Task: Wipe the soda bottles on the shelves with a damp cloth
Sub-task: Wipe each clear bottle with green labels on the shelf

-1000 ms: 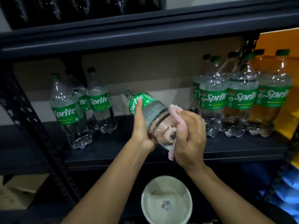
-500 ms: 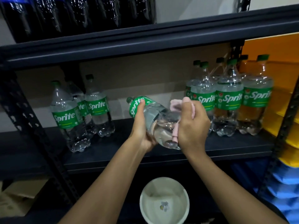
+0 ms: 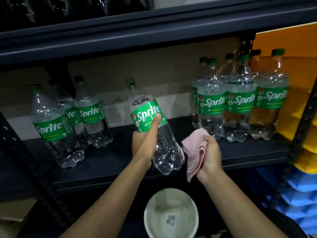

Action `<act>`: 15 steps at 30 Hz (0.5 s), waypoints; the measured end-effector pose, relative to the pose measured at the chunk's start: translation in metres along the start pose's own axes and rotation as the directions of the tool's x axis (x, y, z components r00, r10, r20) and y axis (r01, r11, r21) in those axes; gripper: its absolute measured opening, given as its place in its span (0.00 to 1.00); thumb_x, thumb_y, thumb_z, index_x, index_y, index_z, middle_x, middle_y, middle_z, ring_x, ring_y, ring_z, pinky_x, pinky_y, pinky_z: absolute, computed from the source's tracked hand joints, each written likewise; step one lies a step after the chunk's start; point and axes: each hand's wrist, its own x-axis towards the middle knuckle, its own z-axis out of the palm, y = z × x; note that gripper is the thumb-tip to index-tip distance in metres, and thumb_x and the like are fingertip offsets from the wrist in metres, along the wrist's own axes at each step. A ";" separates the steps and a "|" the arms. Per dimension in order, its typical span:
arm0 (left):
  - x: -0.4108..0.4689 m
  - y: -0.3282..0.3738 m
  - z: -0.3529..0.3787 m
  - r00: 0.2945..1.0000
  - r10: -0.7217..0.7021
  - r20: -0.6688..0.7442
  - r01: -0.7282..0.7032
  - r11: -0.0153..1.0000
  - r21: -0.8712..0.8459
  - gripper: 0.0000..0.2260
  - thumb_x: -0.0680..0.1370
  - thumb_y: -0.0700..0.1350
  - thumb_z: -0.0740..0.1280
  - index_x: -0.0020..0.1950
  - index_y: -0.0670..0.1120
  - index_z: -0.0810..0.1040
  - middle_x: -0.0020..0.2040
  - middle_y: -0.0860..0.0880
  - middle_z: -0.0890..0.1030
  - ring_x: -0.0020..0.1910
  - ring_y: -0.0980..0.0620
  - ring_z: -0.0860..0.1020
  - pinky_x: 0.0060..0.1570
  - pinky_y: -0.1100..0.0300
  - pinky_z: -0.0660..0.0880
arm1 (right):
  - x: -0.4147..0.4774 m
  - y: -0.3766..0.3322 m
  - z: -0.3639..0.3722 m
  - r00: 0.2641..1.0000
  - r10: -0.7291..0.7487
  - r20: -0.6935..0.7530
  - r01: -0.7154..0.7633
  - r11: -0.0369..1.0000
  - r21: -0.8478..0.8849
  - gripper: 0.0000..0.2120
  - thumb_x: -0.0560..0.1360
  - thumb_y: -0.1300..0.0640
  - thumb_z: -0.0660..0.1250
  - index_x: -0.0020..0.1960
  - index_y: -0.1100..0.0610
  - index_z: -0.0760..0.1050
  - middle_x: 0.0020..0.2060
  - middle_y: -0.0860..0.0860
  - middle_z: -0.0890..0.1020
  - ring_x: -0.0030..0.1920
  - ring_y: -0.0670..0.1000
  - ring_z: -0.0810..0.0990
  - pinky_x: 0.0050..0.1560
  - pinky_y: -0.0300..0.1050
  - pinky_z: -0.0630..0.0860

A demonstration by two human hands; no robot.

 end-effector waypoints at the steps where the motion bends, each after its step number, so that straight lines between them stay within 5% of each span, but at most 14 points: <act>1: 0.007 -0.002 0.001 1.000 0.012 -0.027 -0.011 1.000 0.014 0.43 0.55 0.83 0.73 0.52 0.49 0.86 0.43 0.51 0.89 0.44 0.49 0.88 0.54 0.46 0.84 | 0.004 -0.004 0.001 0.992 -0.123 -0.033 0.120 0.989 -0.083 0.15 0.80 0.52 0.63 0.62 0.56 0.80 0.54 0.56 0.83 0.50 0.56 0.81 0.55 0.50 0.77; 3: 0.023 -0.007 0.003 0.997 0.030 -0.075 -0.026 0.998 0.061 0.48 0.52 0.85 0.71 0.55 0.49 0.84 0.45 0.51 0.89 0.45 0.48 0.88 0.54 0.46 0.84 | 0.013 -0.006 0.003 0.898 -0.440 -0.025 0.388 0.815 -0.430 0.15 0.80 0.53 0.63 0.64 0.46 0.80 0.55 0.49 0.84 0.50 0.49 0.82 0.53 0.47 0.77; 5: 0.036 -0.007 0.005 0.991 0.063 -0.120 -0.051 0.993 0.103 0.50 0.52 0.87 0.69 0.57 0.48 0.83 0.47 0.50 0.88 0.45 0.48 0.87 0.53 0.47 0.84 | 0.025 -0.004 -0.006 0.723 -0.651 0.233 0.539 0.320 -0.779 0.20 0.80 0.50 0.61 0.70 0.44 0.76 0.61 0.48 0.80 0.58 0.50 0.79 0.60 0.50 0.75; 7: 0.041 -0.003 0.007 0.982 0.099 -0.161 -0.075 0.986 0.150 0.49 0.54 0.86 0.69 0.59 0.48 0.80 0.49 0.50 0.86 0.47 0.48 0.86 0.54 0.48 0.83 | 0.040 0.009 -0.023 0.710 -0.449 0.543 0.441 -0.318 -0.839 0.25 0.78 0.44 0.58 0.74 0.46 0.71 0.67 0.50 0.76 0.65 0.56 0.74 0.63 0.55 0.70; 8: 0.044 -0.002 0.008 0.978 0.118 -0.173 -0.086 0.980 0.178 0.47 0.58 0.83 0.71 0.60 0.48 0.77 0.51 0.50 0.85 0.49 0.48 0.85 0.55 0.49 0.82 | 0.045 0.018 -0.032 0.759 -0.291 0.582 0.381 -0.527 -0.760 0.26 0.79 0.41 0.55 0.75 0.45 0.69 0.69 0.50 0.74 0.67 0.57 0.72 0.63 0.57 0.69; 10: 0.048 -0.004 0.009 0.971 0.161 -0.177 -0.116 0.963 0.243 0.40 0.64 0.77 0.75 0.61 0.47 0.73 0.55 0.50 0.82 0.53 0.46 0.82 0.56 0.53 0.77 | 0.046 0.036 -0.040 0.844 -0.133 0.519 0.303 -0.680 -0.668 0.27 0.79 0.36 0.48 0.73 0.43 0.70 0.69 0.50 0.75 0.68 0.58 0.71 0.62 0.58 0.68; 12: 0.052 -0.008 0.009 0.962 0.214 -0.169 -0.163 0.947 0.275 0.37 0.67 0.73 0.76 0.61 0.48 0.71 0.57 0.49 0.80 0.56 0.46 0.80 0.55 0.54 0.74 | 0.041 0.045 -0.037 0.873 -0.148 0.465 0.261 -0.663 -0.702 0.31 0.79 0.32 0.46 0.72 0.44 0.72 0.70 0.52 0.75 0.68 0.60 0.70 0.62 0.61 0.67; 15: 0.056 -0.016 0.009 0.947 0.283 -0.152 -0.233 0.931 0.281 0.37 0.67 0.70 0.78 0.63 0.49 0.71 0.58 0.50 0.81 0.57 0.47 0.81 0.56 0.54 0.75 | 0.039 0.052 -0.025 0.927 -0.105 0.361 0.190 -0.699 -0.690 0.33 0.81 0.31 0.45 0.80 0.47 0.59 0.80 0.55 0.61 0.77 0.63 0.57 0.71 0.63 0.56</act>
